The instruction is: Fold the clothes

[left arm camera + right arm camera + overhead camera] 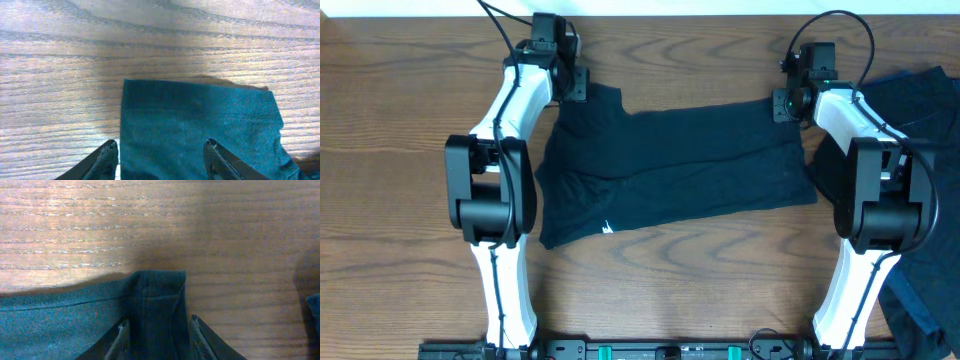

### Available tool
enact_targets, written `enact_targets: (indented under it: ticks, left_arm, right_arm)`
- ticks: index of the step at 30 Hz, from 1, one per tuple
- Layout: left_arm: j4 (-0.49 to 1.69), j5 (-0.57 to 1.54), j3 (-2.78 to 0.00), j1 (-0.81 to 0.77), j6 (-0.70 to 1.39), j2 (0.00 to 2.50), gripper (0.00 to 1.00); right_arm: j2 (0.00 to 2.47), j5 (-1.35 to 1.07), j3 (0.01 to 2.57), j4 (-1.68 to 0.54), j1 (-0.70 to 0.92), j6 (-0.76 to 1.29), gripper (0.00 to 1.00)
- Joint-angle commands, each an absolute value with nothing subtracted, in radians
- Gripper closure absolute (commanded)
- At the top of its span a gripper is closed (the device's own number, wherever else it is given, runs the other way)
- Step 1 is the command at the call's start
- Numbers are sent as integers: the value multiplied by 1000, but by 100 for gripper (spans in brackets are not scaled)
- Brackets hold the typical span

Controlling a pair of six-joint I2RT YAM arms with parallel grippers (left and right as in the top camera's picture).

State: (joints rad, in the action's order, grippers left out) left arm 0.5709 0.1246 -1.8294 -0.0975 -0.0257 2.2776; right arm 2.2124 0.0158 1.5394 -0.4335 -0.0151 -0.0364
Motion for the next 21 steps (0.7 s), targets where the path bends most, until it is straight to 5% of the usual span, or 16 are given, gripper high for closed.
enact_targets:
  ticks: [1, 21]
  left_arm:
    - [575, 120, -1844, -80, -25, 2270, 42]
    - [582, 120, -1815, -63, -25, 2320, 37]
  right_arm:
    - [2280, 30, 1507, -471, -17, -42, 62]
    - [2280, 30, 1507, -471, -17, -41, 62]
